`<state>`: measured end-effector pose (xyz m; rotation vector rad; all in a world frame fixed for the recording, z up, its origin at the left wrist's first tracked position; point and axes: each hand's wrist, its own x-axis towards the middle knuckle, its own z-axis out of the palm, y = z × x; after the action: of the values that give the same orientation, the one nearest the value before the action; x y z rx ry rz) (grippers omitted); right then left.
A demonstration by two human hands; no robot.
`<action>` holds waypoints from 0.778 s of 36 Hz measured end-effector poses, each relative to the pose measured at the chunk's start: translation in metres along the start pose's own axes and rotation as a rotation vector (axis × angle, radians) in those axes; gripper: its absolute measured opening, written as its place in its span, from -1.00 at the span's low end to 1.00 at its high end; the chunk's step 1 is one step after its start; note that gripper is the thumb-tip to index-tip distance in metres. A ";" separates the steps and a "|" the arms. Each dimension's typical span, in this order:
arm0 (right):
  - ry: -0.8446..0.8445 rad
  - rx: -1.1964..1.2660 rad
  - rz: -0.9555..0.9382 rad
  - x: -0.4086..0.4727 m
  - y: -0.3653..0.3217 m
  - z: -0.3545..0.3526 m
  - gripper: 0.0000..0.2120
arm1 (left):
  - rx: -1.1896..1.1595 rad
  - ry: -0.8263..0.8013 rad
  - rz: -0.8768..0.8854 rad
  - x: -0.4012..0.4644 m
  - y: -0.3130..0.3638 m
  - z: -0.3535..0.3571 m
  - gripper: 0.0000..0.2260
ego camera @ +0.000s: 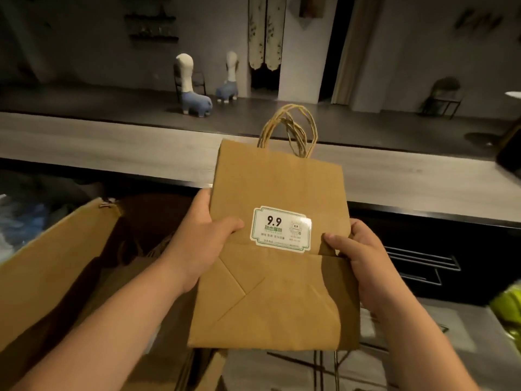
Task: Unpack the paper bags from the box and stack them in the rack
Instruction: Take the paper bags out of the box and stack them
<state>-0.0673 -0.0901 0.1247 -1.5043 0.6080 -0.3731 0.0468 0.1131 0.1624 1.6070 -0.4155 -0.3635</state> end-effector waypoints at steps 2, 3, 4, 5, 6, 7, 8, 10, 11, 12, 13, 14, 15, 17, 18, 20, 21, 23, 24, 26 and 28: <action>0.003 -0.010 0.050 -0.003 0.012 -0.009 -0.80 | 0.046 -0.015 -0.022 -0.003 -0.004 0.013 -0.74; 0.006 -0.017 0.076 -0.005 0.019 -0.014 -0.81 | 0.078 -0.022 -0.033 -0.004 -0.007 0.020 -0.73; 0.009 -0.022 0.098 -0.007 0.024 -0.017 -0.82 | 0.116 -0.023 -0.036 -0.005 -0.009 0.025 -0.72; 0.015 -0.019 0.115 -0.008 0.030 -0.019 -0.82 | 0.164 -0.023 -0.036 -0.007 -0.012 0.029 -0.71; 0.020 -0.017 0.135 -0.009 0.035 -0.022 -0.82 | 0.211 -0.023 -0.032 -0.009 -0.015 0.033 -0.70; 0.024 -0.019 0.153 -0.010 0.040 -0.023 -0.82 | 0.259 -0.021 -0.031 -0.011 -0.017 0.037 -0.69; 0.025 -0.029 0.168 -0.011 0.044 -0.024 -0.82 | 0.302 -0.014 -0.028 -0.014 -0.019 0.040 -0.69; 0.019 -0.046 0.190 -0.013 0.052 -0.023 -0.82 | 0.370 0.004 -0.024 -0.019 -0.025 0.043 -0.67; 0.013 -0.051 0.202 -0.014 0.055 -0.023 -0.82 | 0.395 0.016 -0.025 -0.022 -0.027 0.043 -0.67; 0.004 -0.062 0.212 -0.015 0.059 -0.022 -0.82 | 0.421 0.027 -0.031 -0.026 -0.031 0.044 -0.67; -0.005 -0.079 0.223 -0.017 0.063 -0.021 -0.82 | 0.447 0.036 -0.035 -0.030 -0.034 0.044 -0.68; -0.013 -0.096 0.237 -0.018 0.066 -0.021 -0.81 | 0.478 0.044 -0.038 -0.034 -0.039 0.045 -0.68; -0.026 -0.109 0.251 -0.019 0.069 -0.021 -0.80 | 0.508 0.050 -0.040 -0.038 -0.043 0.046 -0.67; -0.063 -0.134 0.283 -0.019 0.078 -0.020 -0.76 | 0.567 0.054 -0.059 -0.046 -0.051 0.048 -0.66; -0.078 -0.157 0.297 -0.018 0.082 -0.019 -0.74 | 0.599 0.055 -0.070 -0.049 -0.053 0.049 -0.64; -0.096 -0.208 0.333 -0.015 0.090 -0.016 -0.71 | 0.678 0.056 -0.083 -0.054 -0.057 0.055 -0.58; -0.103 -0.235 0.358 -0.013 0.094 -0.015 -0.68 | 0.726 0.050 -0.088 -0.057 -0.058 0.058 -0.54; -0.117 -0.270 0.404 -0.010 0.101 -0.011 -0.64 | 0.824 0.040 -0.093 -0.061 -0.061 0.066 -0.50; -0.117 -0.283 0.419 -0.008 0.104 -0.009 -0.64 | 0.861 0.039 -0.094 -0.063 -0.063 0.070 -0.50; -0.109 -0.318 0.446 -0.002 0.107 -0.006 -0.67 | 0.905 0.049 -0.102 -0.065 -0.070 0.074 -0.49; -0.115 -0.350 0.440 0.002 0.108 -0.002 -0.79 | 0.946 0.054 -0.121 -0.066 -0.079 0.076 -0.46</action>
<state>-0.0816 -0.0868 0.0177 -1.6533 0.9222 0.1673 -0.0432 0.0823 0.0773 2.5647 -0.4817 -0.2153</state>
